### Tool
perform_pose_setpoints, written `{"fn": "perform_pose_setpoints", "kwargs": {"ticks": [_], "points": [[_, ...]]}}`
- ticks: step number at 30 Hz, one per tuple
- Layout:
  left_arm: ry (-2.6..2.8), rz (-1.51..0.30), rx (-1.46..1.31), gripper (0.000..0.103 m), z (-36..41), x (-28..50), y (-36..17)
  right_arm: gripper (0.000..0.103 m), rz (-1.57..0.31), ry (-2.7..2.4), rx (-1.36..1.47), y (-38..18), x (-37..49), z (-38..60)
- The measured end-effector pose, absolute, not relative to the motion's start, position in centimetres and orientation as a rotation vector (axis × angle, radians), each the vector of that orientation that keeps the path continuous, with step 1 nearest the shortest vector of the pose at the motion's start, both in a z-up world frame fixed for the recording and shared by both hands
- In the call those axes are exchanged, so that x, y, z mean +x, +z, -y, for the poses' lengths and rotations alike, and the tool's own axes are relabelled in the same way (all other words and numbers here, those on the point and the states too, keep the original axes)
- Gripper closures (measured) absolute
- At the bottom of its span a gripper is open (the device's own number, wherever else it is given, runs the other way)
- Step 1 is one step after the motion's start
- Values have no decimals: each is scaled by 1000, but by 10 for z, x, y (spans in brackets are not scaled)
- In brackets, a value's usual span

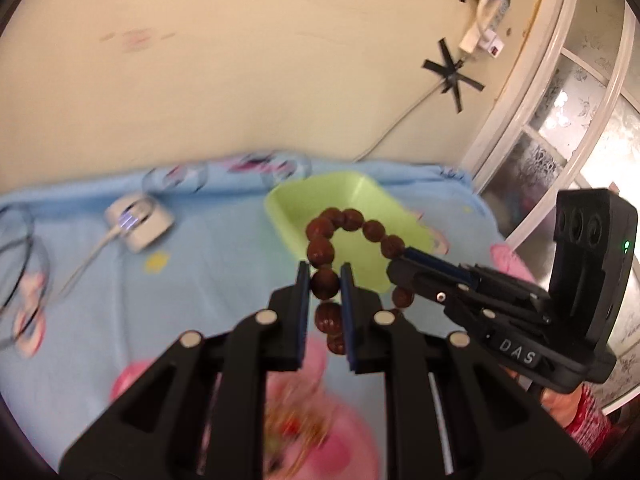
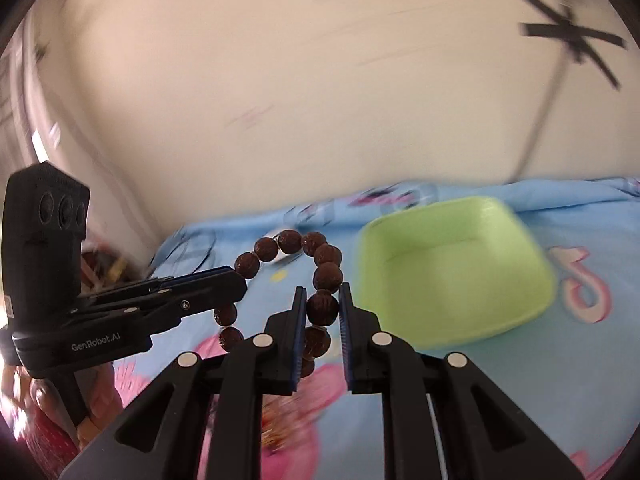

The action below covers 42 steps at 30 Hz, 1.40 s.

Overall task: Organize jewelry
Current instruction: 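Grasp the brown bead bracelet with the left gripper and drop it into the green tray, then return the left gripper to the jewelry pile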

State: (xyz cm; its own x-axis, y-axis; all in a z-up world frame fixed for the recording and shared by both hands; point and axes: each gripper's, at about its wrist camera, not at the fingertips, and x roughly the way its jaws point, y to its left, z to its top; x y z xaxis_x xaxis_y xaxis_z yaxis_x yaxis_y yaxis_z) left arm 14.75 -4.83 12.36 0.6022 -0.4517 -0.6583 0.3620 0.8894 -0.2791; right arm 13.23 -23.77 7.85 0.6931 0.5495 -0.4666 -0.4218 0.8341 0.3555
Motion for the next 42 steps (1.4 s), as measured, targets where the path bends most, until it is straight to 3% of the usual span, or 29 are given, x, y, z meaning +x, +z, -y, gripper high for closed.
{"fn": "perform_pose_setpoints", "kwargs": {"ticks": [11,14,20,29,33,36,38,40,42], "points": [[-412,-911,-112,88,117,255,62,103,-690,400,372,25,236,306],[-372,-910,-124,88,107,259,52,90,-644,387,418,16,240,318],[-261,-869,-14,88,101,271,43,80,-609,409,397,19,227,307],[-237,-883,25,88,109,313,49,77,-608,432,348,20,220,280],[-293,-822,-61,87,93,278,86,77,-517,399,356,35,191,285],[-333,-745,-104,64,71,224,112,77,-469,386,356,42,157,290],[-327,-698,-98,59,57,179,118,75,-474,403,346,39,135,289],[-312,-684,-100,59,35,136,113,68,-487,418,350,31,117,283],[-278,-694,-121,59,14,104,97,49,-502,432,386,15,99,275]]}}
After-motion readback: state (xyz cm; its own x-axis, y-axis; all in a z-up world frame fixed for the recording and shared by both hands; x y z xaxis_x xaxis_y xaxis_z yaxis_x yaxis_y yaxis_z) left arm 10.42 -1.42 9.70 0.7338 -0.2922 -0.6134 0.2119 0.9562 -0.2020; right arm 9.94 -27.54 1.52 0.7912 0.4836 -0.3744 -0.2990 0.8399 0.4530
